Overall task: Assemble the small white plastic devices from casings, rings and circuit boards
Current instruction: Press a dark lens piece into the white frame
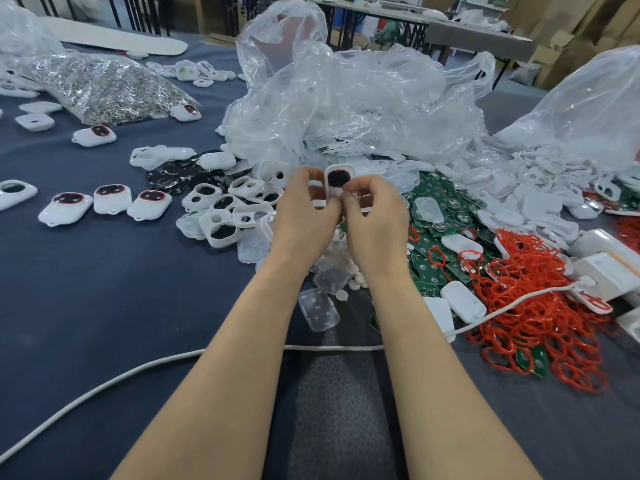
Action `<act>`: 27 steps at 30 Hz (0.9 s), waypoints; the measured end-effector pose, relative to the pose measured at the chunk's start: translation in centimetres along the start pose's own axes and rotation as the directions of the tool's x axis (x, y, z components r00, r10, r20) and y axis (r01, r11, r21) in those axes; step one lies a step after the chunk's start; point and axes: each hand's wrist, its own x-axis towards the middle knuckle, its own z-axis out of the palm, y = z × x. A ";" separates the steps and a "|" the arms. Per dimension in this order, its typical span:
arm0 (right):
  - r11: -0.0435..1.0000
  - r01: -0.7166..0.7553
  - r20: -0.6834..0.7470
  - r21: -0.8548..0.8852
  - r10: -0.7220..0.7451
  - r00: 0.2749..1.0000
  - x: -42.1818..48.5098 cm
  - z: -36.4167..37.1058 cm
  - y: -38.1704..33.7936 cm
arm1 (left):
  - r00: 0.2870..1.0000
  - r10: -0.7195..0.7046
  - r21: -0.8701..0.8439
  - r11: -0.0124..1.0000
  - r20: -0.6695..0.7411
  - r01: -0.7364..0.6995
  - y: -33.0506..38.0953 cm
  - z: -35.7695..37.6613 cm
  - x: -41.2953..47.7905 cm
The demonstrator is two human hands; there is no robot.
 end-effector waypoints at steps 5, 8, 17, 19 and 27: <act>1.000 0.014 0.039 -0.011 -0.014 0.999 0.0 0.1 -0.1 | 1.000 -0.011 -0.023 1.000 -0.017 0.011 -0.2 0.0 0.1; 0.999 0.029 0.056 -0.026 -0.028 0.998 -0.2 0.2 -0.2 | 1.000 -0.009 -0.024 1.000 -0.027 0.008 -0.2 -0.1 0.1; 0.962 -0.028 -0.079 0.271 0.051 0.996 0.6 -0.6 -0.1 | 0.997 -0.047 -0.116 0.993 -0.066 0.040 -0.5 -0.1 0.3; 0.934 -0.086 -0.045 0.346 0.108 0.993 0.8 -0.8 0.1 | 0.996 -0.058 -0.154 0.987 -0.074 0.046 -0.4 -0.2 0.3; 0.906 -0.113 -0.040 0.408 0.141 0.989 1.1 -1.2 0.5 | 0.993 -0.077 -0.184 0.981 -0.091 0.059 -0.4 -0.4 0.4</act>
